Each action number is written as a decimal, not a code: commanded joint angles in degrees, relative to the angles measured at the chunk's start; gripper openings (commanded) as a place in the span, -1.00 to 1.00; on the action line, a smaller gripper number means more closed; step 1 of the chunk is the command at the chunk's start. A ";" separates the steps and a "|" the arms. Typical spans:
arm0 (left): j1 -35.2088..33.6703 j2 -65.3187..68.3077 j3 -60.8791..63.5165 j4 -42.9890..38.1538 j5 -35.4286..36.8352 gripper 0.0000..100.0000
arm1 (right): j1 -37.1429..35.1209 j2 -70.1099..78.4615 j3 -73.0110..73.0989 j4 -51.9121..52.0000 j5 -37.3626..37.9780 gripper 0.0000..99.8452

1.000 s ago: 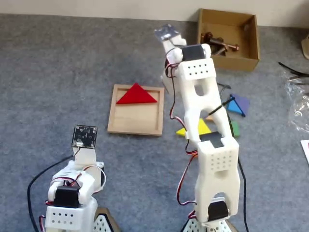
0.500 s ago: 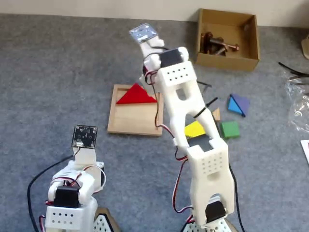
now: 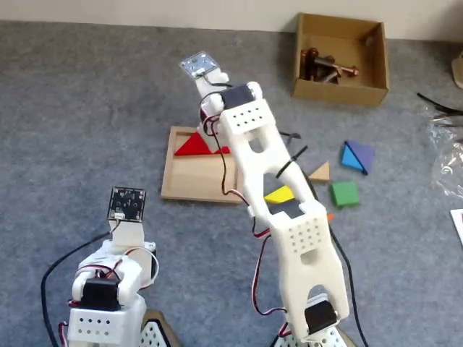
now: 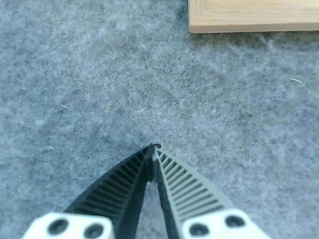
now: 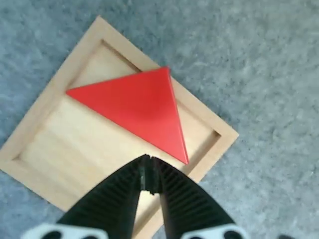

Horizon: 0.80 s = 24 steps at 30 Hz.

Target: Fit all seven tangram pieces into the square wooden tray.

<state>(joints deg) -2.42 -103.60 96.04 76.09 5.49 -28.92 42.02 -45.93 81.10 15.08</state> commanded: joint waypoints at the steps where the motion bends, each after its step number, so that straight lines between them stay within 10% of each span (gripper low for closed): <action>1: 1.01 -0.40 1.10 -0.18 0.35 -0.99 | -1.01 -1.19 -0.57 -2.42 -0.09 -0.99; 24: 1.01 -0.40 1.10 -0.18 0.35 -0.99 | -0.40 -1.27 -0.31 -4.18 6.68 -0.99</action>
<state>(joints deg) -2.42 -103.60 96.04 76.09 5.49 -29.27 42.02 -45.93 77.49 20.97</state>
